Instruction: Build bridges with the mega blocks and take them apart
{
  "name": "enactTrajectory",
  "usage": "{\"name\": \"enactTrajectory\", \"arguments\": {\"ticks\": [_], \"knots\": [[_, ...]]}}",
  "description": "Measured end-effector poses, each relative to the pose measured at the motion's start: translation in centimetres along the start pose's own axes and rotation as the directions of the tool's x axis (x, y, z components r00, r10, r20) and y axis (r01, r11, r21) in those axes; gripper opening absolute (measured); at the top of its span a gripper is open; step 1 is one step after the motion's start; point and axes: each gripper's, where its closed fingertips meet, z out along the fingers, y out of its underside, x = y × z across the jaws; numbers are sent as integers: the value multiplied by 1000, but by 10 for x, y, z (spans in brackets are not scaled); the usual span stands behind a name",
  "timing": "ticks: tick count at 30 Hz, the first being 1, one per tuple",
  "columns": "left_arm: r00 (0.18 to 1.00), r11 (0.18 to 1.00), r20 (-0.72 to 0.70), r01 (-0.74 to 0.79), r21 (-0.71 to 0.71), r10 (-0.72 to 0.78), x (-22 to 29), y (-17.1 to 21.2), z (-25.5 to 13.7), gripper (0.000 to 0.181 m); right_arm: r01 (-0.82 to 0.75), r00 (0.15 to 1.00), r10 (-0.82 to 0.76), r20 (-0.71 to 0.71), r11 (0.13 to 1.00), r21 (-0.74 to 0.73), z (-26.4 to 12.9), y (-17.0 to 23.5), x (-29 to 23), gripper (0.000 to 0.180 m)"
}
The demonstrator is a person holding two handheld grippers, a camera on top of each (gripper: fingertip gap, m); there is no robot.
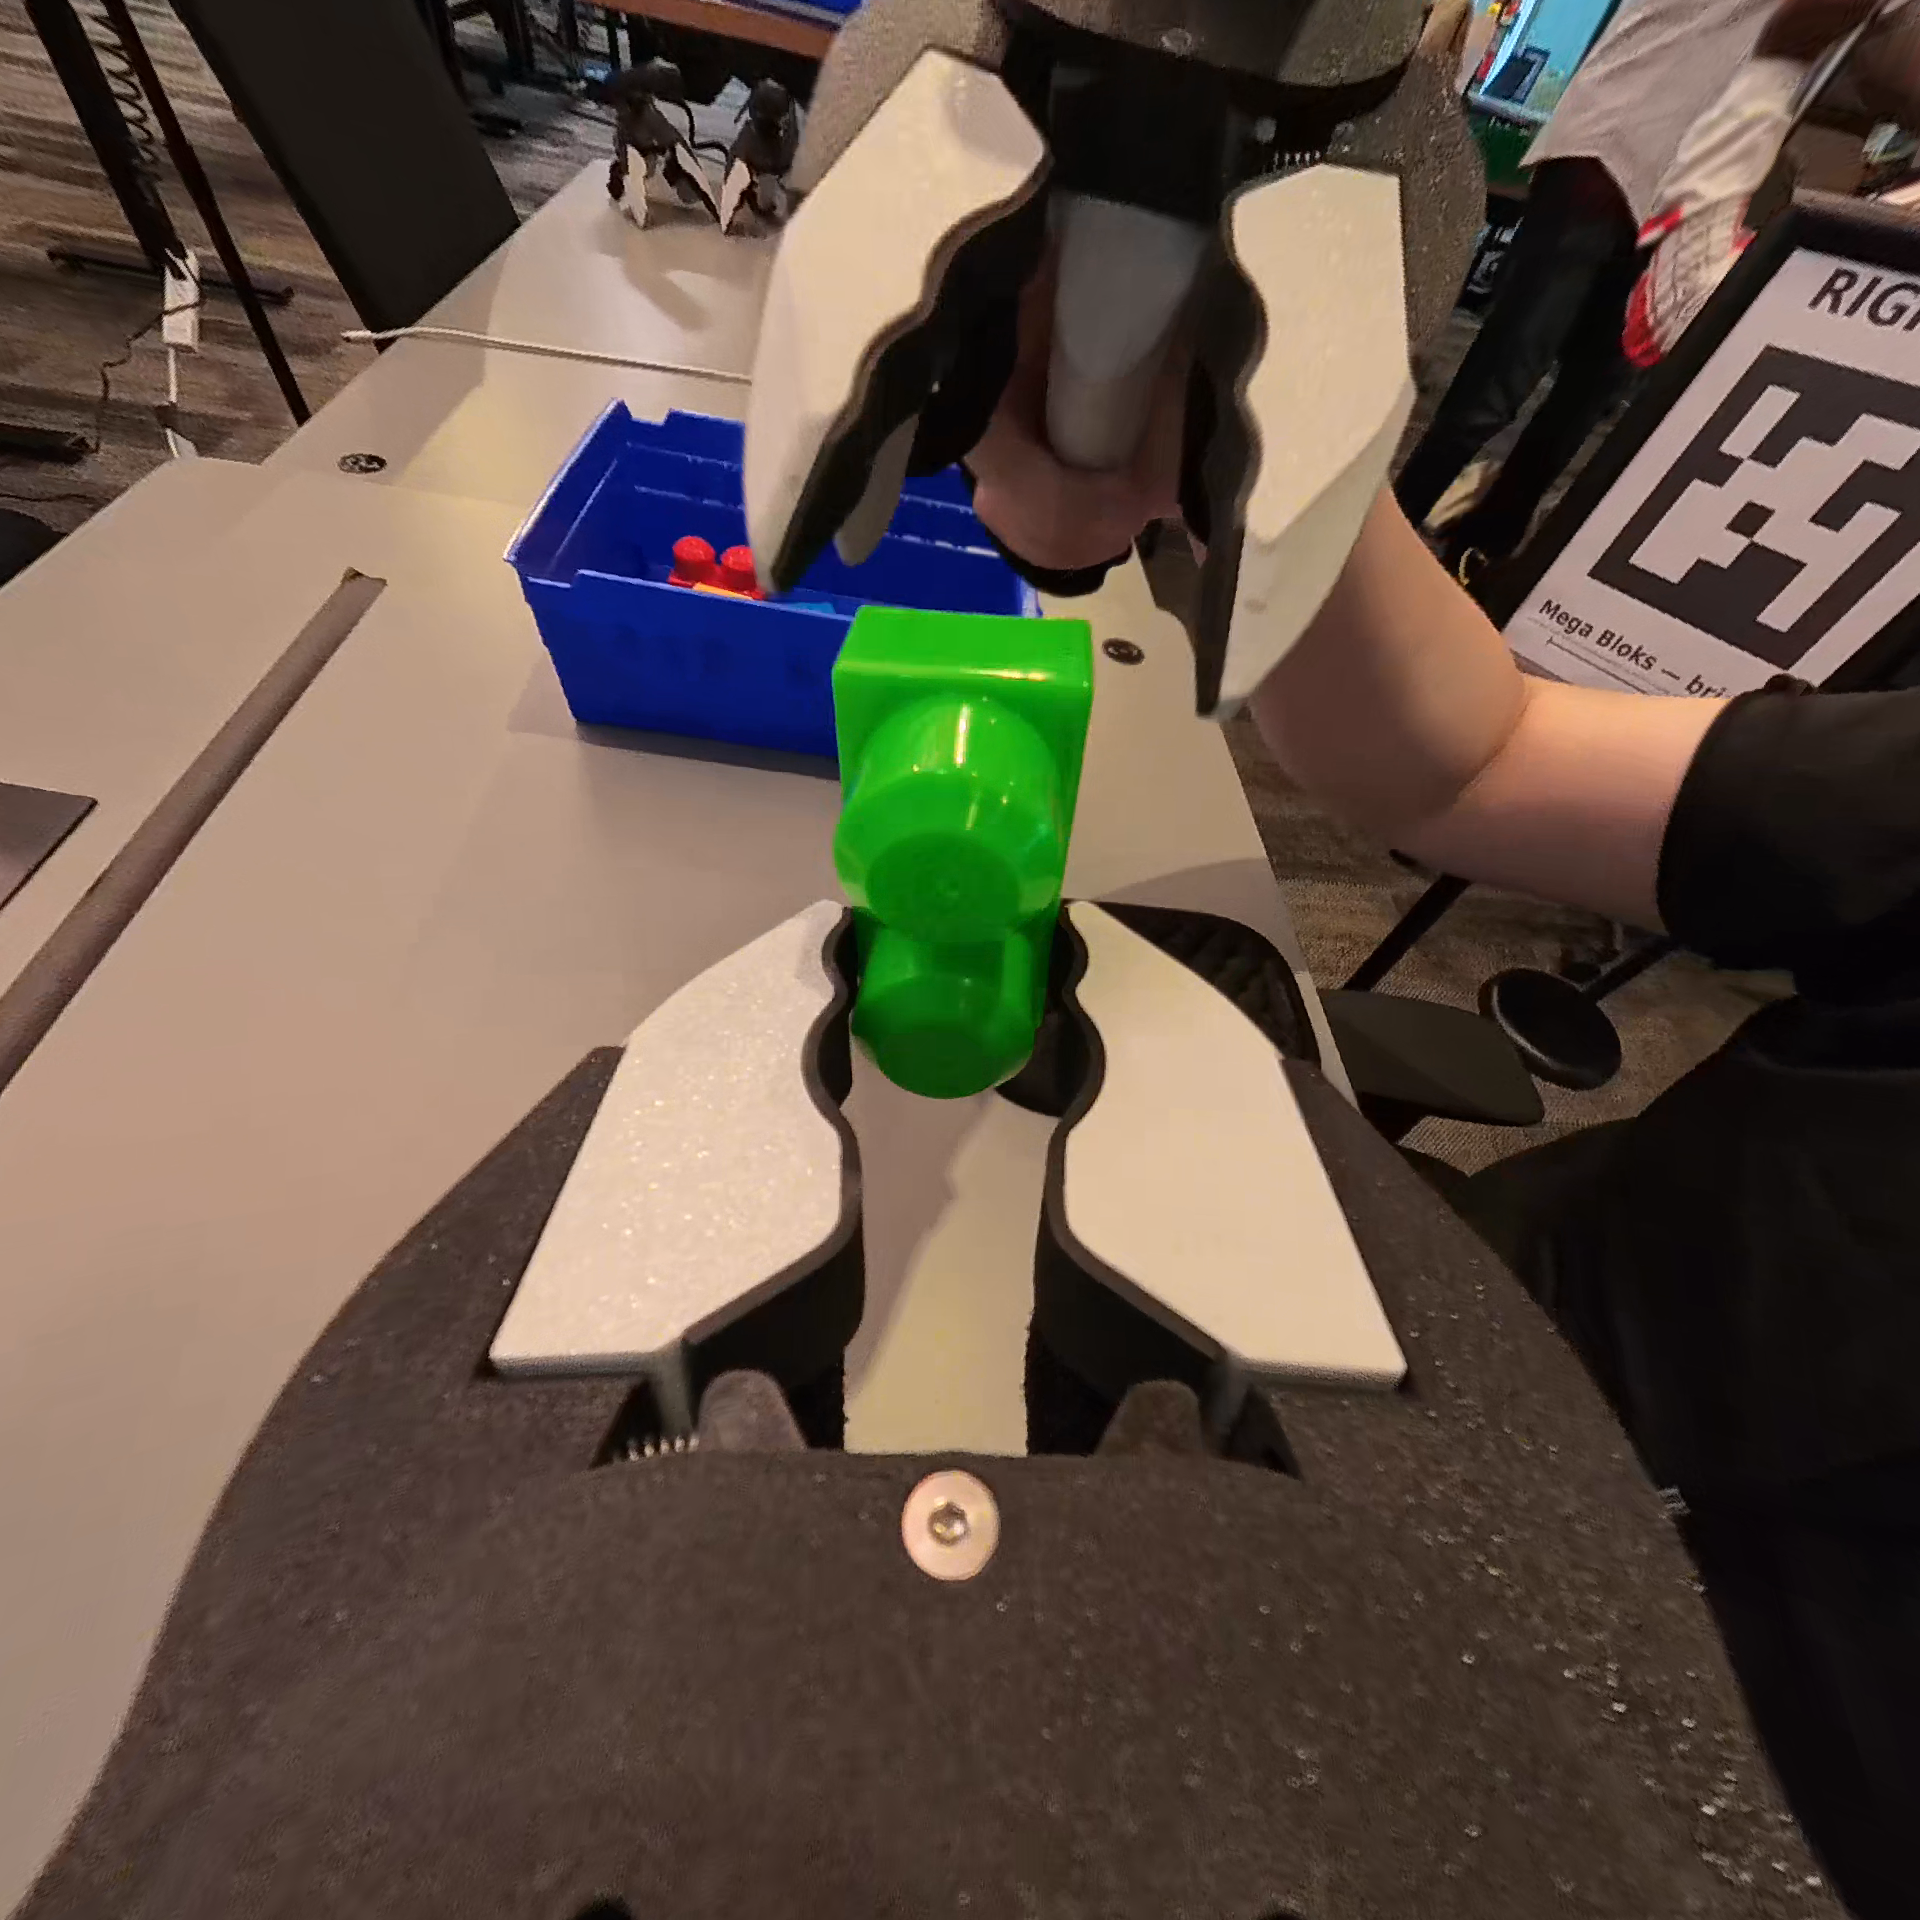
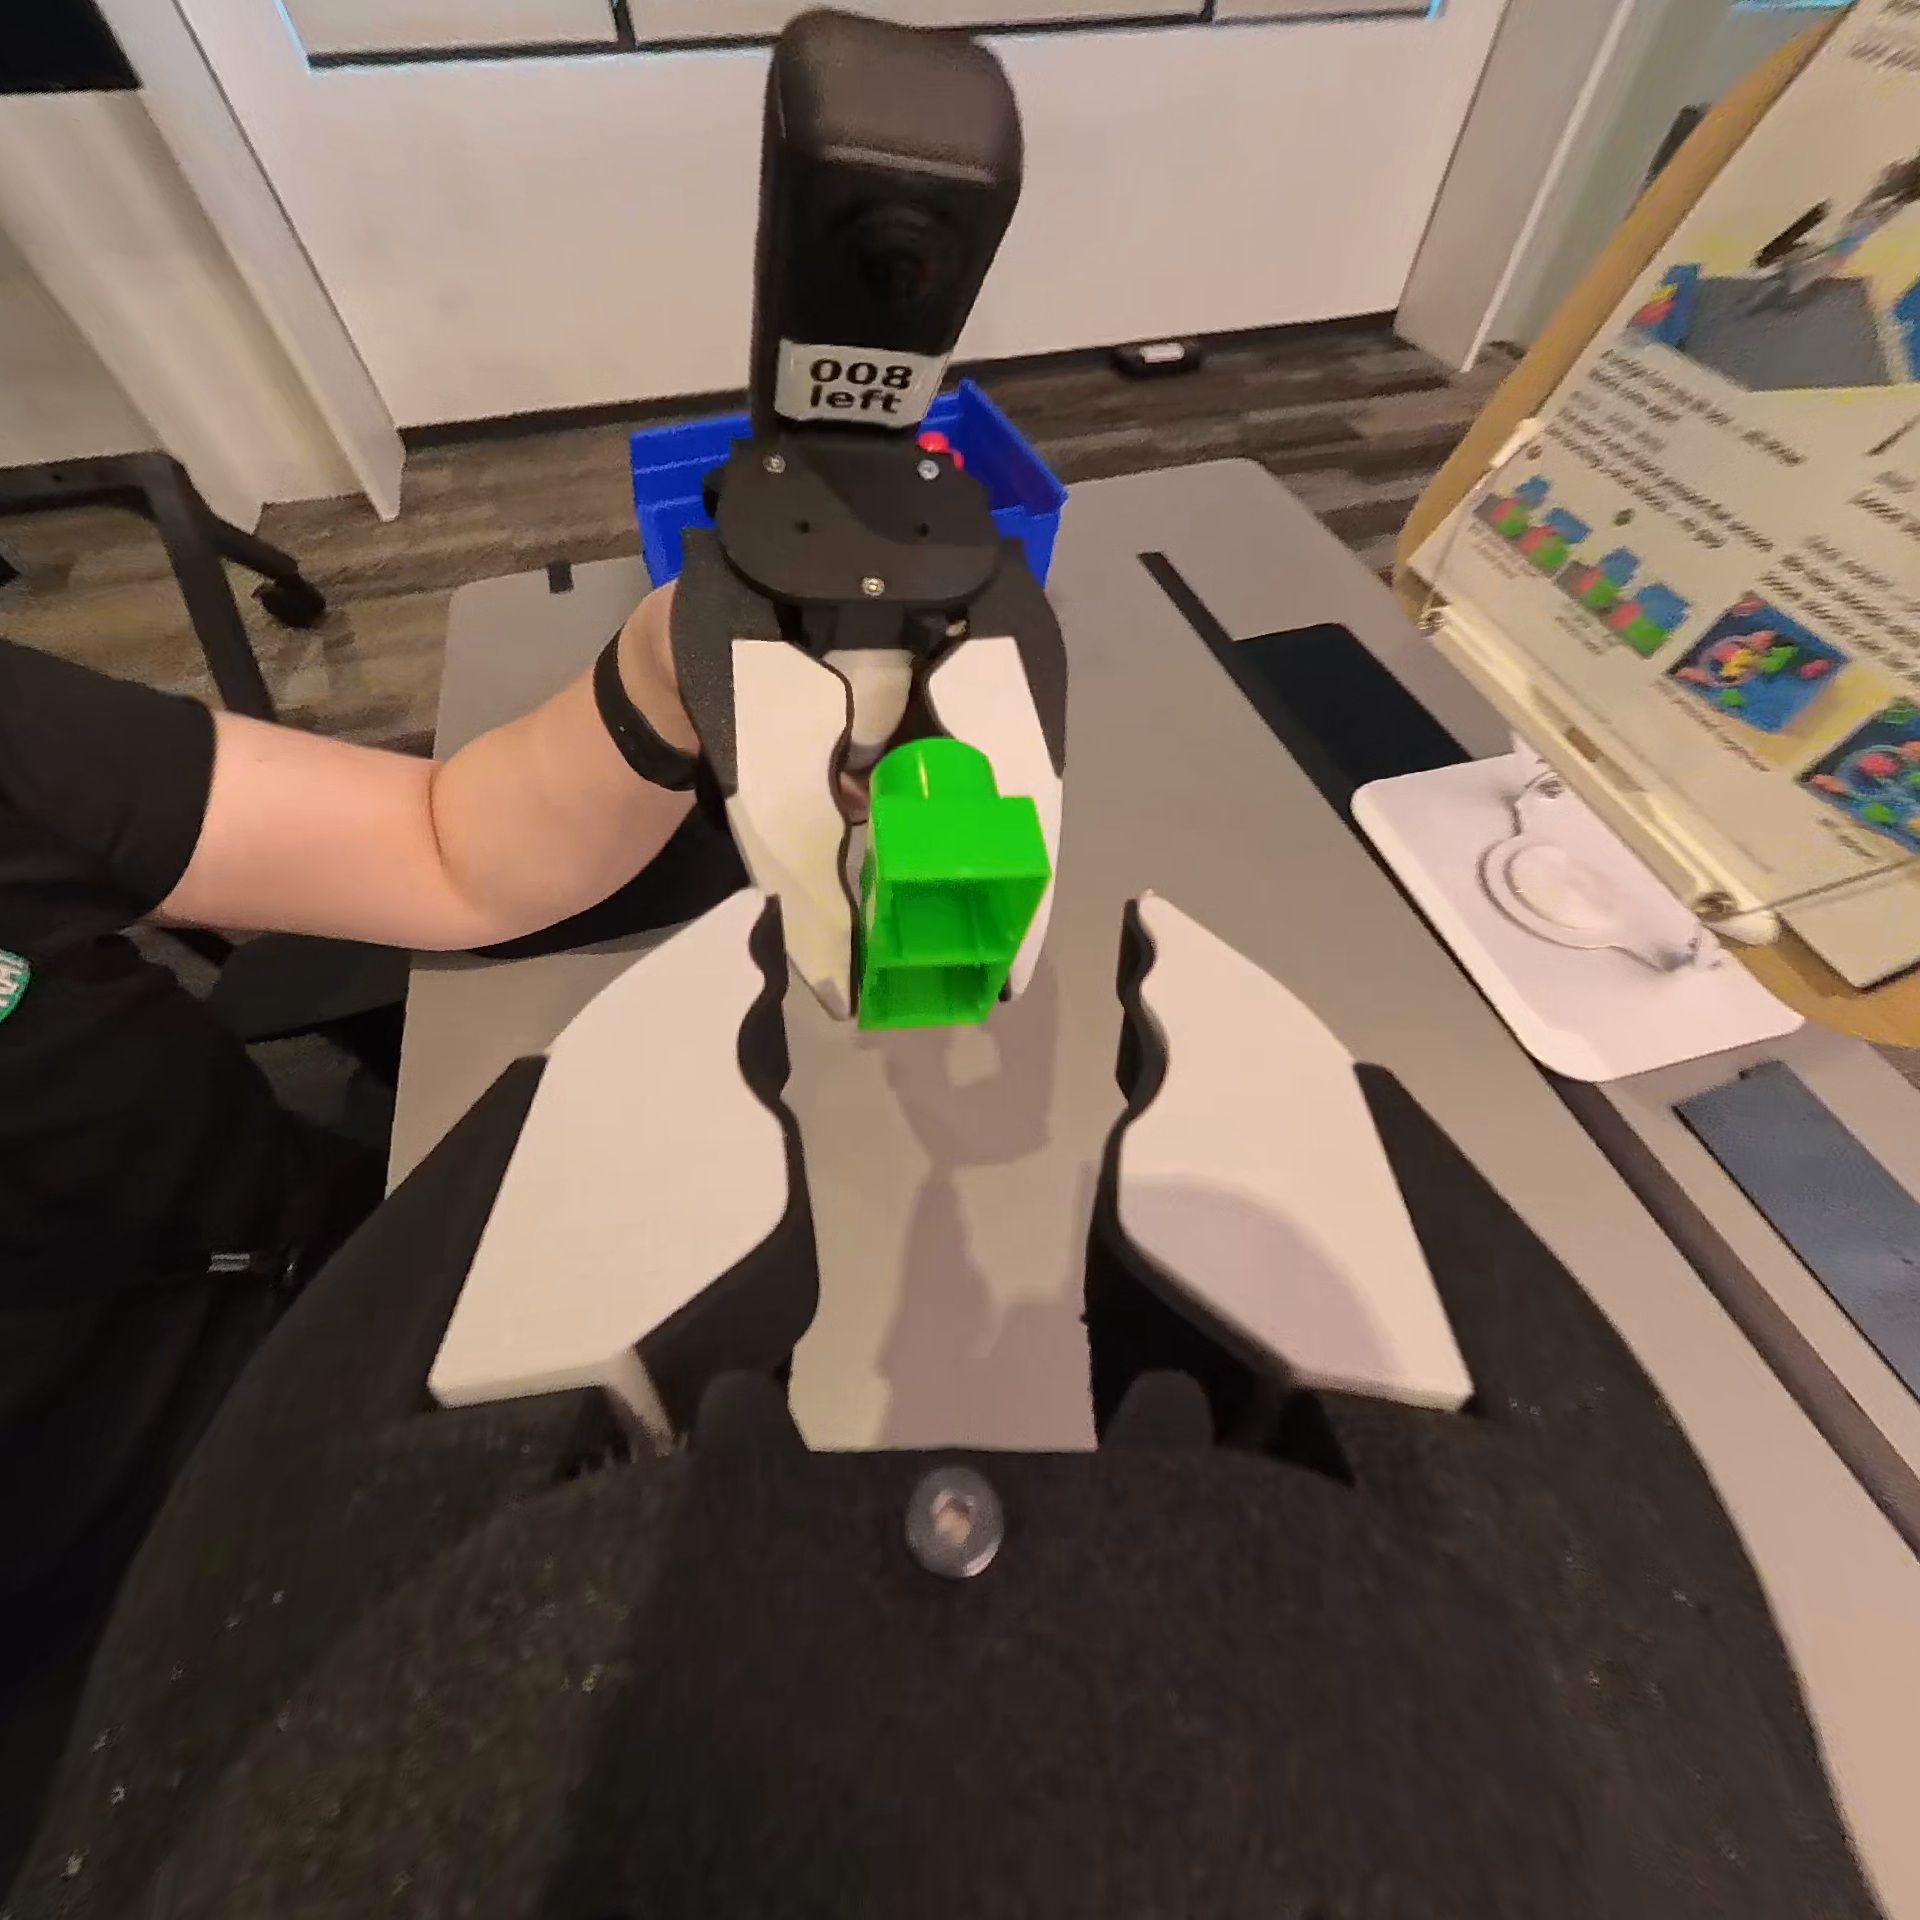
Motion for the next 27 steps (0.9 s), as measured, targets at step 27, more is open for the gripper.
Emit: {"name": "enactTrajectory", "arguments": {"ticks": [27], "knots": [[1000, 1000, 13, -4, 17, 4, -2, -4, -23, 43, -808, 479, 196, -856, 479, -343, -302, 312, 154, 37]]}}
